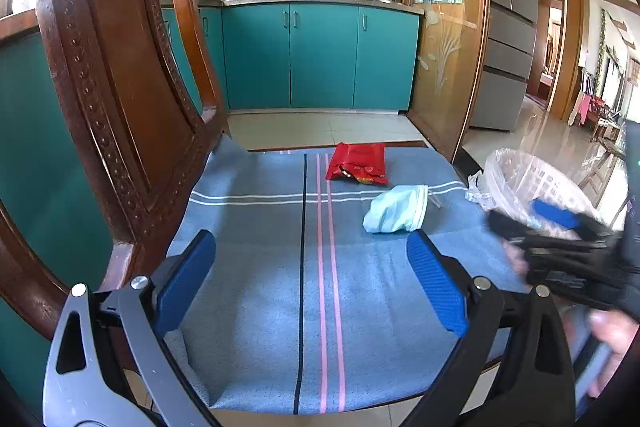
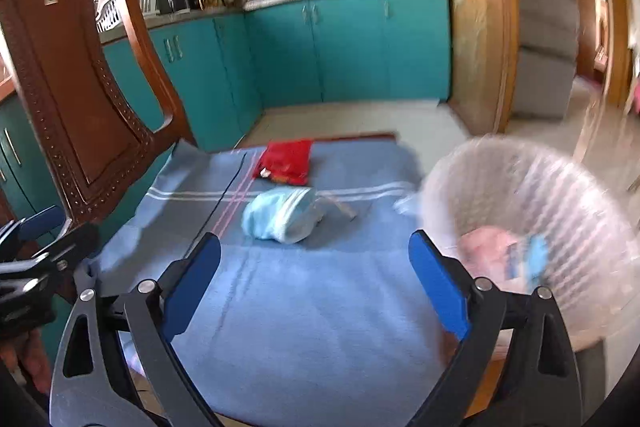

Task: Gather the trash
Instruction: 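Grasp the red snack bag with the left tool while the right tool grasps the blue face mask, then lift the red snack bag with the left tool while the right tool lifts the mask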

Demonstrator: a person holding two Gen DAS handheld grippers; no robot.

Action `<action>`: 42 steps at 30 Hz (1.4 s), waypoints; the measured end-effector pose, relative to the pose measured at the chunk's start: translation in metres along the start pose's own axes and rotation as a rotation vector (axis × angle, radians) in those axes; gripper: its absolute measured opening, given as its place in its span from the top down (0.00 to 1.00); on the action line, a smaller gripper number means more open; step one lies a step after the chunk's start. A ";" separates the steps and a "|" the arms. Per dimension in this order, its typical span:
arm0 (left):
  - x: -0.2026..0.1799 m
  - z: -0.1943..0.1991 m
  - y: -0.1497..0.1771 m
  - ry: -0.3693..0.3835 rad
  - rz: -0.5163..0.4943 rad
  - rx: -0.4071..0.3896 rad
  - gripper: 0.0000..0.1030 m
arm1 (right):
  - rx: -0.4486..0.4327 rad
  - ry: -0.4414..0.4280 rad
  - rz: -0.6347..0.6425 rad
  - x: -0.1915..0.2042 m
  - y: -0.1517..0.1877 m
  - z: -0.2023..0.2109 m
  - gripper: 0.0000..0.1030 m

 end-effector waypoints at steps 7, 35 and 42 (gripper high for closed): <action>0.008 -0.020 0.001 -0.030 0.015 0.025 0.07 | 0.110 -0.088 -0.009 0.016 -0.011 -0.077 0.24; -0.083 -0.244 -0.058 0.092 -0.163 0.169 0.12 | 0.059 -0.124 -0.150 -0.044 -0.037 -0.061 0.96; -0.087 -0.281 -0.059 0.075 -0.131 0.270 0.51 | 0.060 -0.128 -0.136 -0.042 -0.039 -0.064 0.96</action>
Point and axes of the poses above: each gripper's, at about its wrist camera, not at the fingertips, and z roughly against the way its jaws point, x to its left, y to its underside, the point moved 1 cm from there along -z, roughly the way its jaws point, and after that the axes turned 6 degrees about z, right-handed, at the moved point
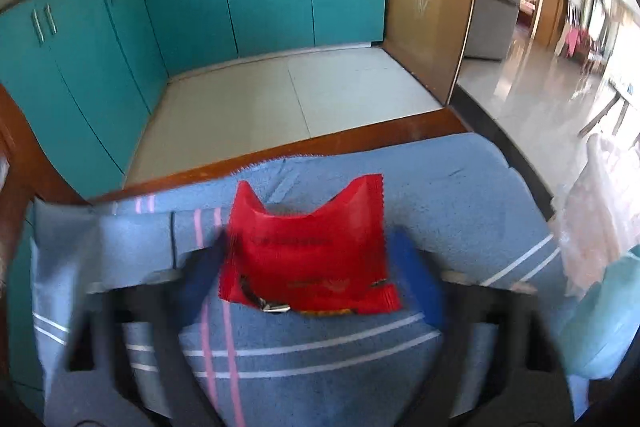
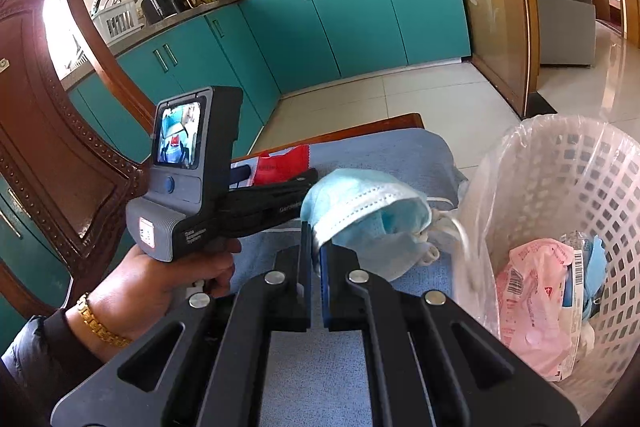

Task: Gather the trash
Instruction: 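Lift the red snack bag with the left tool while the right tool lifts the mask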

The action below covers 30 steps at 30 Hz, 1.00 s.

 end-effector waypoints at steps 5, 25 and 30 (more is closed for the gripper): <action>0.021 0.028 0.015 0.057 0.048 -0.039 0.65 | 0.001 -0.005 0.008 0.004 0.001 -0.001 0.96; 0.056 0.256 0.154 0.004 0.164 -0.245 0.58 | -0.031 -0.122 0.224 0.088 0.059 0.080 0.96; 0.046 0.249 0.159 -0.002 0.121 -0.234 0.58 | -0.015 -0.093 0.248 0.095 0.071 0.079 0.96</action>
Point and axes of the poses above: each gripper's, at about its wrist camera, not at the fingertips, and z roughly against the way its jaws point, x to its left, y to its underside, the point moved 1 cm from there along -z, roughly the way its jaws point, and after that the axes turned 6 degrees about z, right-handed, at the moved point
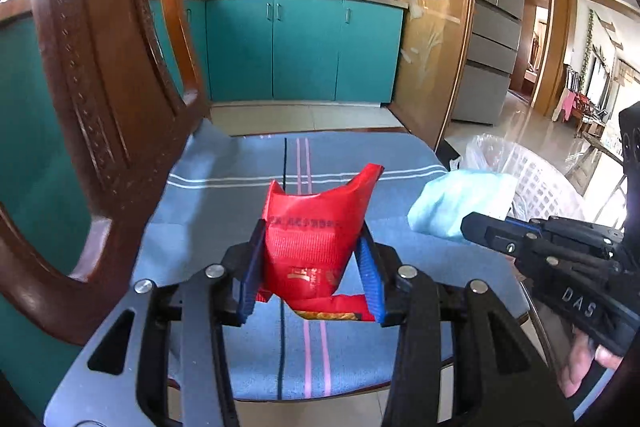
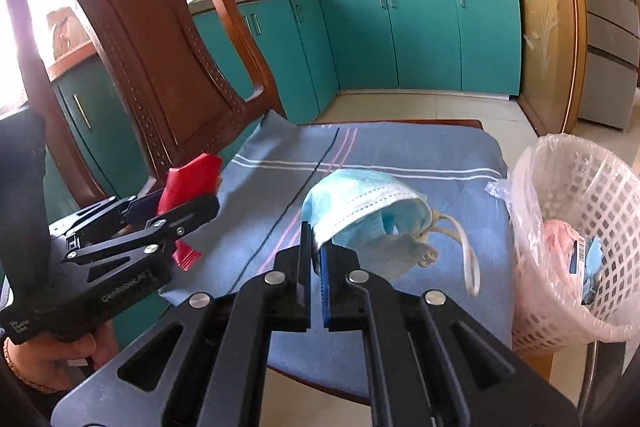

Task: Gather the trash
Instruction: 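Lift the red snack bag with the left tool while the right tool lifts the mask, then drop the red snack bag into the basket with the left tool while the right tool releases the mask there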

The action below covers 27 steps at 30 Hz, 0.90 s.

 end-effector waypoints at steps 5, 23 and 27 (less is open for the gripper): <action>0.002 -0.005 0.000 0.006 0.002 0.012 0.58 | 0.002 0.021 0.002 -0.001 -0.002 -0.006 0.96; -0.002 -0.010 0.002 0.022 -0.002 0.015 0.58 | -0.096 0.085 -0.070 -0.034 -0.012 0.022 0.96; -0.020 -0.010 0.001 0.052 -0.035 -0.001 0.58 | -0.191 0.212 -0.205 -0.103 -0.018 0.055 0.96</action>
Point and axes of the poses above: each gripper's, at about its wrist camera, not at the fingertips, and z roughly against the way its jaws point, x to its left, y to its underside, the point moved 1 cm from there along -z, roughly the way its jaws point, and after that the axes turned 6 degrees about z, right-handed, at the moved point
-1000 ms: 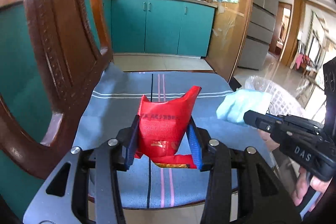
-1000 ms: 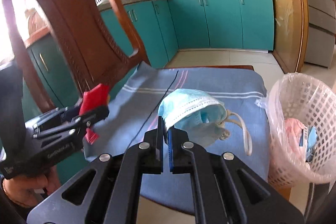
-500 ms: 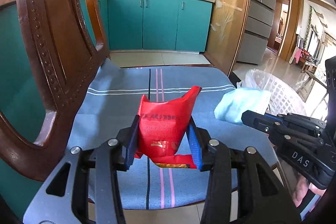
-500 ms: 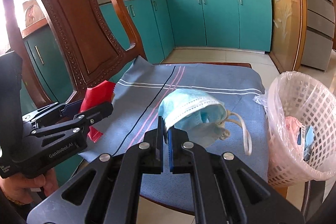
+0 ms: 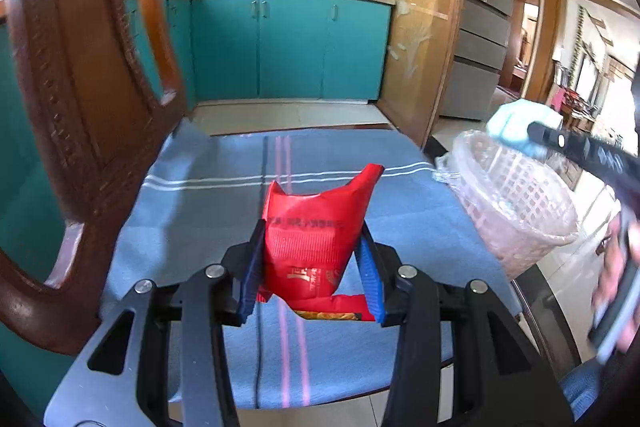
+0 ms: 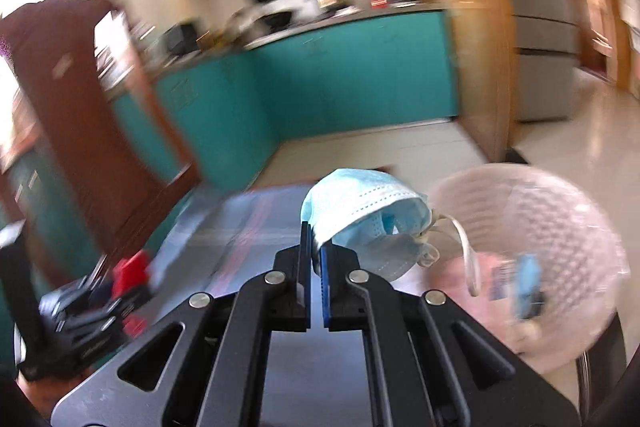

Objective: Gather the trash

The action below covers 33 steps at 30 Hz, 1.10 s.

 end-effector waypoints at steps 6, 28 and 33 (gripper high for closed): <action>-0.063 -0.017 -0.012 0.106 -0.061 0.023 0.58 | 0.098 0.171 -0.337 -0.116 0.014 -0.010 0.25; -0.101 -0.030 -0.073 0.143 -0.016 -0.027 0.04 | -0.205 0.216 -0.469 -0.143 0.006 0.063 0.07; -0.023 0.012 -0.055 0.022 0.044 -0.062 0.03 | -0.079 0.169 -0.189 -0.065 0.001 0.031 0.07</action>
Point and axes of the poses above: each gripper's, at about its wrist camera, not at the fingertips, and z roughly against the way its jaws point, x to its left, y to its underside, the point moved 1 cm from there along -z, roughly the way its jaws point, and after that the axes turned 6 degrees about z, right-handed, at the moved point
